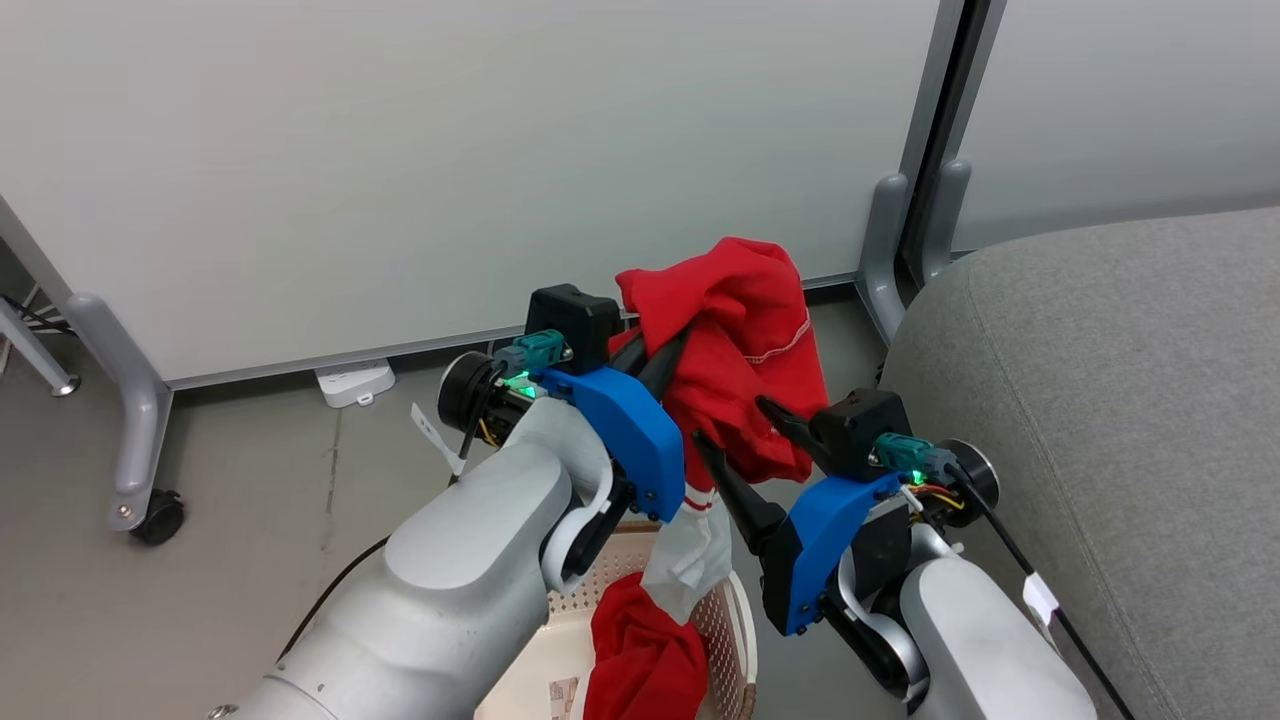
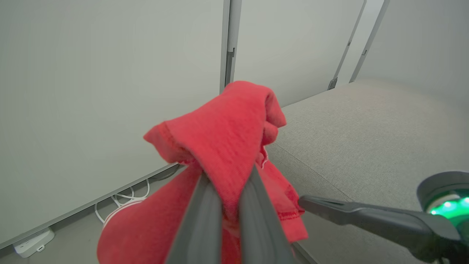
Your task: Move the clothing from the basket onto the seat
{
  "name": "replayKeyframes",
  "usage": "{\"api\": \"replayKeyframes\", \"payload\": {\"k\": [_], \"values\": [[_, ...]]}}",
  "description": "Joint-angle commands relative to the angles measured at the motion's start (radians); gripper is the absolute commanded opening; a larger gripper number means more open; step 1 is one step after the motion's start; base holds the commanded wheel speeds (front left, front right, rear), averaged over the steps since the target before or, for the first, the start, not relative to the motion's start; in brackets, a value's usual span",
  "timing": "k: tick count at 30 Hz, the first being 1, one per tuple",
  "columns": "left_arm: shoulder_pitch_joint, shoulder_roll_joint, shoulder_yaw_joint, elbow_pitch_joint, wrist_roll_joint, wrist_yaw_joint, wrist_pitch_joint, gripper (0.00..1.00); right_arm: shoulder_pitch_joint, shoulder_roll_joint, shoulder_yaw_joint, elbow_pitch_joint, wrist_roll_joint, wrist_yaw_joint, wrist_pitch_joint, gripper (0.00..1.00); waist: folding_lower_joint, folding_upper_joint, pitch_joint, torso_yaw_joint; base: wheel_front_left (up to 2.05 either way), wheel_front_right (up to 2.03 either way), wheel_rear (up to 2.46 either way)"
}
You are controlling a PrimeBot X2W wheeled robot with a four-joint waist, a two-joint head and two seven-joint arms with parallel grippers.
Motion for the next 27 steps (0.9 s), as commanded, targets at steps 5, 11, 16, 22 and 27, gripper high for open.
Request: {"api": "replayKeyframes", "payload": {"k": [5,11,16,22,27], "values": [[-0.023,0.002,-0.031,-0.03,-0.027,0.009,-0.005,0.0,-0.066,-0.002,0.013,0.104,0.033,-0.001,-0.045,1.0,-0.0001,0.0,-0.005,0.013,0.0,0.0,0.0],[-0.024,0.002,-0.057,-0.055,-0.053,0.013,-0.005,0.0,-0.118,-0.002,0.023,0.198,0.051,-0.001,-0.079,1.0,-0.0001,0.0,-0.009,0.022,0.0,0.0,0.0],[-0.023,0.002,-0.082,-0.076,-0.077,0.02,-0.009,0.0,-0.173,-0.002,0.041,0.284,0.066,-0.001,-0.118,1.0,-0.0001,0.0,-0.015,0.031,0.0,0.0,0.0],[-0.022,0.002,-0.111,-0.096,-0.108,0.025,-0.011,0.0,-0.221,-0.002,0.078,0.386,0.095,-0.001,-0.15,1.0,-0.0001,0.0,-0.022,0.039,0.0,0.0,0.0],[-0.03,0.002,-0.132,-0.102,-0.128,0.028,-0.019,0.0,-0.247,-0.002,0.124,0.454,0.134,-0.001,-0.158,0.0,-0.0001,0.0,-0.027,0.046,0.0,0.0,0.0]]}}
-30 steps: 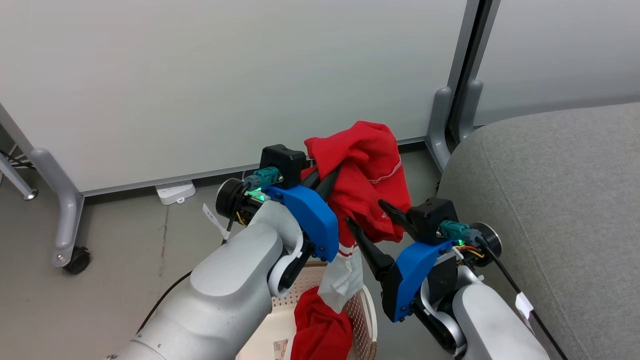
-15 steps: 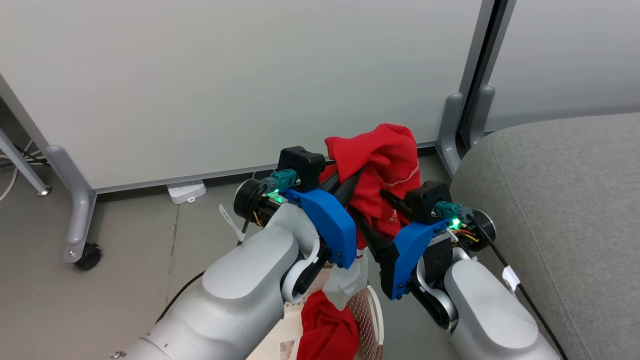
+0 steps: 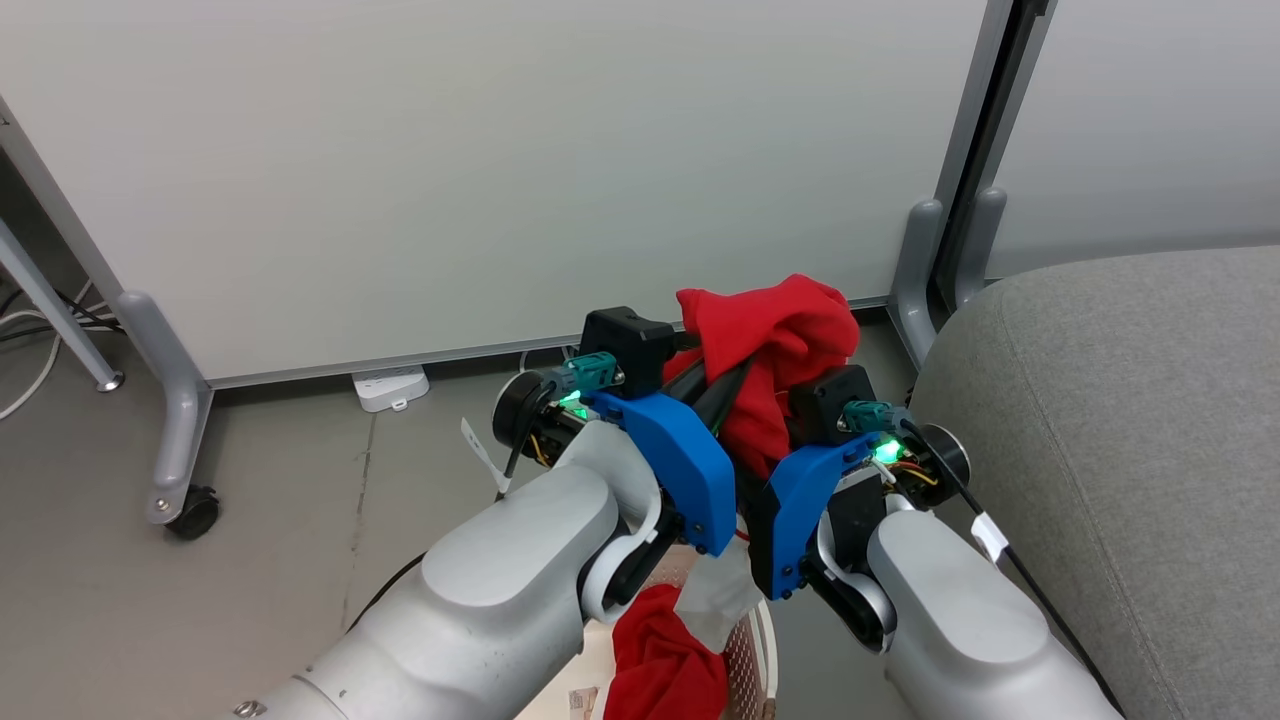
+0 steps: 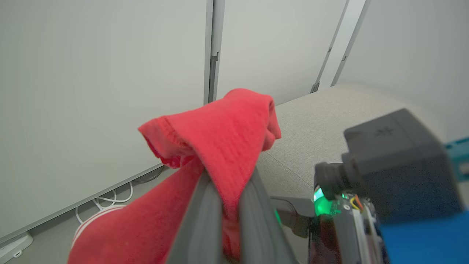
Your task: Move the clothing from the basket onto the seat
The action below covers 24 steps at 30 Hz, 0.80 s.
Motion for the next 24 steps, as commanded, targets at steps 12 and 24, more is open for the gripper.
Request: {"api": "replayKeyframes", "payload": {"k": [12,24], "values": [[-0.039,0.002,-0.026,0.031,-0.027,0.007,-0.024,0.0,-0.039,-0.002,0.038,0.07,0.047,-0.001,-0.049,0.0,-0.0001,0.0,-0.004,-0.004,0.0,0.0,0.0],[-0.058,0.002,-0.045,0.049,-0.052,0.006,-0.036,0.0,-0.052,-0.002,0.054,0.102,0.064,-0.001,-0.065,0.0,-0.0001,0.0,-0.001,-0.007,0.0,0.0,0.0]]}}
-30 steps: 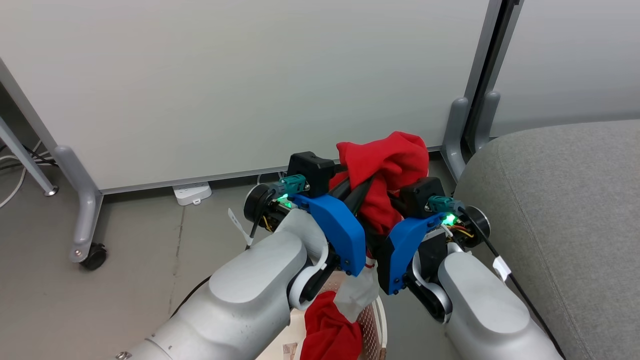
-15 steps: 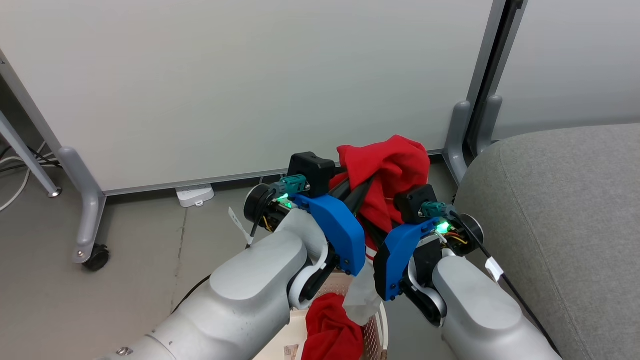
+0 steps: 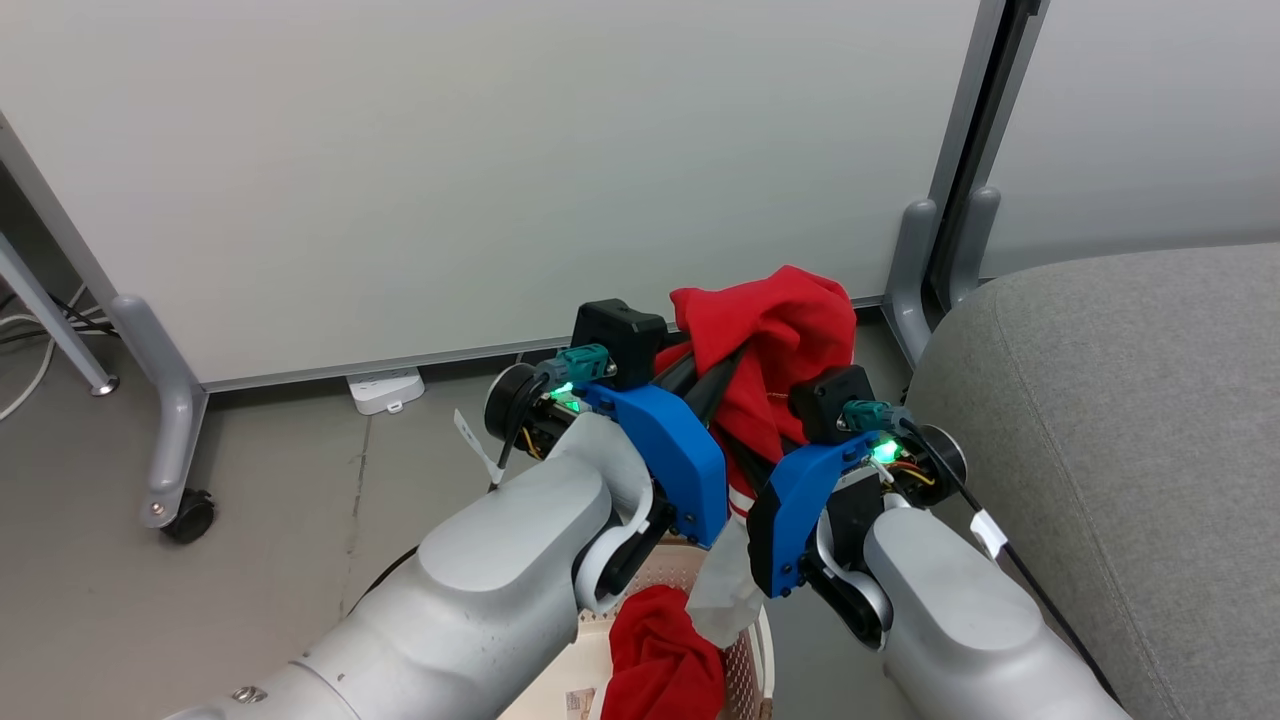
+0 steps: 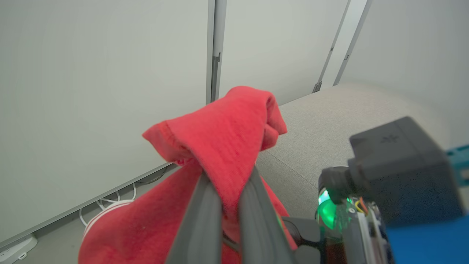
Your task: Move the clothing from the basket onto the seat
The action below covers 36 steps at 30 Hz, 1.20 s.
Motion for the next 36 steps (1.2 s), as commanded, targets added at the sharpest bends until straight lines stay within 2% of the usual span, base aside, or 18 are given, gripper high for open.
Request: {"api": "replayKeyframes", "payload": {"k": [1,6,7,8,9,23,29,32,36], "values": [[-0.024,0.002,0.0,0.002,-0.007,0.001,-0.008,0.0,-0.009,-0.002,0.005,0.008,0.01,-0.001,-0.005,0.0,0.0,0.0,0.0,0.0,0.0,0.0,0.0],[-0.029,0.002,-0.007,0.007,-0.015,0.003,-0.018,0.0,-0.015,-0.002,0.01,0.019,0.011,-0.001,-0.011,0.0,0.0,0.0,-0.001,-0.003,0.0,0.0,0.0],[-0.031,0.002,-0.007,0.007,-0.014,0.003,-0.021,0.36,-0.015,-0.002,0.01,0.021,0.012,-0.001,-0.012,0.0,0.0,0.0,-0.001,-0.003,0.0,0.0,0.0],[-0.032,0.002,-0.007,0.007,-0.014,0.004,-0.027,0.88,-0.015,-0.002,0.011,0.023,0.012,-0.001,-0.014,0.0,0.0,0.0,-0.002,-0.004,0.0,0.0,0.0],[-0.035,0.002,-0.009,0.007,-0.01,0.004,-0.031,1.0,-0.015,-0.002,0.011,0.025,0.013,-0.001,-0.014,0.0,0.0,0.0,-0.001,-0.004,0.0,0.0,0.0],[-0.012,0.003,-0.027,0.029,-0.004,-0.03,-0.062,1.0,-0.027,-0.002,-0.004,0.043,0.004,-0.001,-0.033,0.0,0.0,0.0,0.002,-0.002,0.0,0.0,0.0],[0.06,0.042,0.001,0.007,0.037,-0.055,-0.088,1.0,-0.029,-0.002,-0.037,0.059,-0.012,-0.001,-0.046,0.0,0.0,0.0,0.009,0.006,0.0,0.0,0.0],[0.111,0.075,0.055,-0.049,0.106,-0.056,-0.089,1.0,-0.03,-0.001,-0.059,0.064,-0.025,-0.001,-0.054,0.0,0.0,0.0,0.013,0.011,0.0,0.0,0.0],[0.238,0.13,0.167,-0.149,0.215,-0.036,-0.089,1.0,-0.025,-0.002,-0.082,0.064,-0.041,-0.001,-0.06,0.0,0.0,0.0,0.014,0.014,0.0,0.0,0.0]]}}
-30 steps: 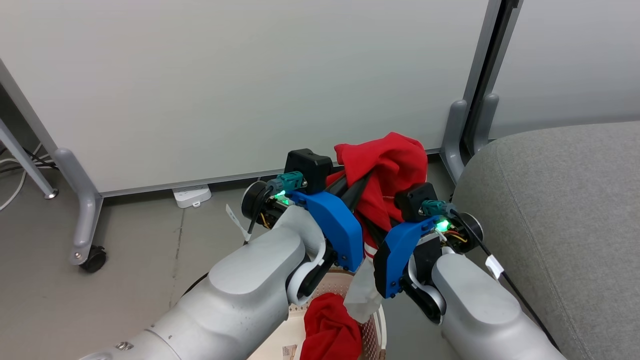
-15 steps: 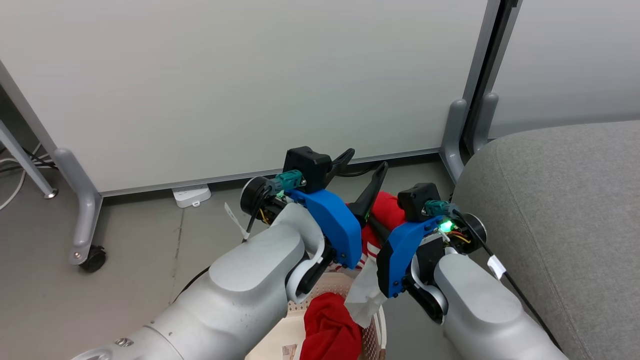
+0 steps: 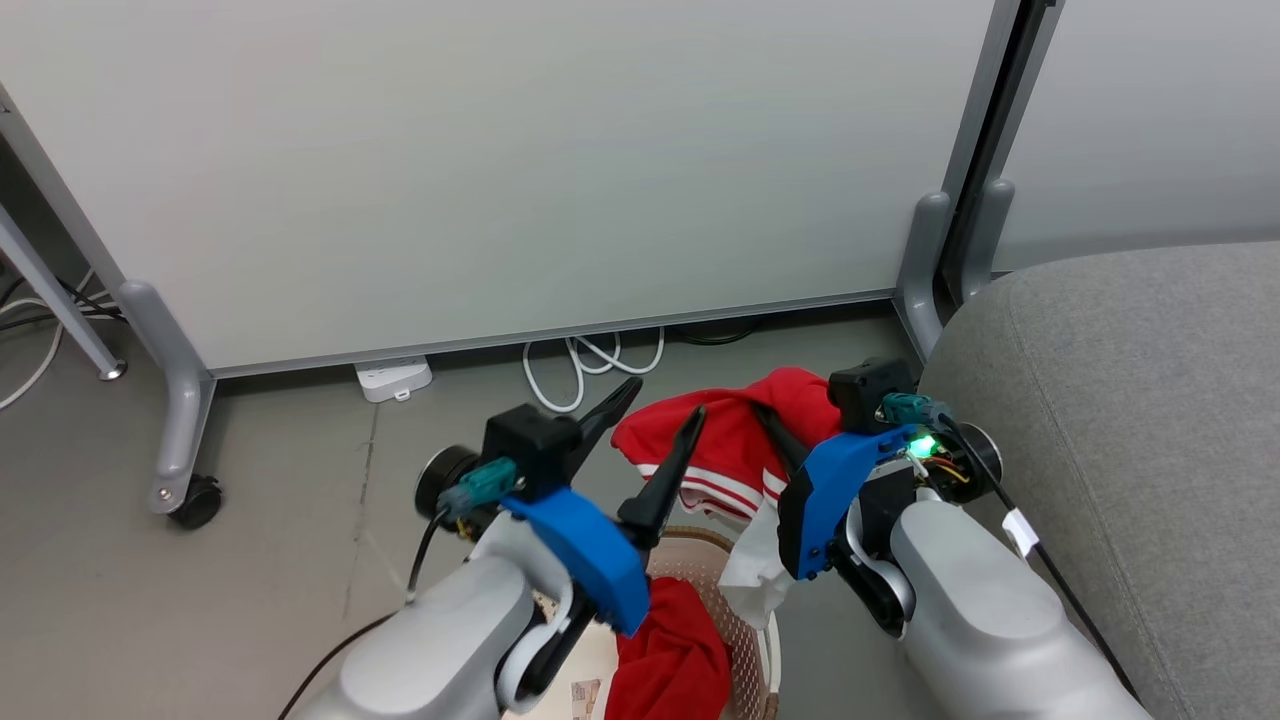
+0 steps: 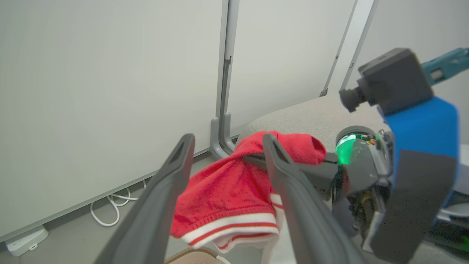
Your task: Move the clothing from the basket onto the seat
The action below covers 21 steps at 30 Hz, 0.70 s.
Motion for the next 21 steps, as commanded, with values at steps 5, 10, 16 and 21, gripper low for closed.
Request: {"api": "replayKeyframes", "payload": {"k": [5,10,16,21], "values": [[0.187,0.059,0.148,-0.12,0.156,0.005,-0.003,1.0,0.007,-0.001,-0.033,-0.007,-0.028,-0.001,-0.012,0.0,0.0,-0.0001,0.001,0.005,0.0,0.0,0.0],[0.316,0.076,0.273,-0.199,0.276,-0.013,-0.003,1.0,0.025,-0.001,-0.061,-0.013,-0.039,-0.001,-0.011,0.0,0.0,-0.0001,0.001,0.012,0.0,0.0,0.0],[0.418,0.064,0.379,-0.234,0.359,-0.047,-0.003,1.0,0.042,-0.001,-0.079,-0.024,-0.051,-0.001,-0.007,0.0,0.0,-0.0001,0.0,0.017,0.0,0.0,0.0],[0.467,0.038,0.449,-0.233,0.421,-0.082,-0.003,1.0,0.053,-0.001,-0.094,-0.035,-0.06,-0.001,0.001,0.0,0.0,-0.0001,0.001,0.022,0.0,0.0,0.0]]}}
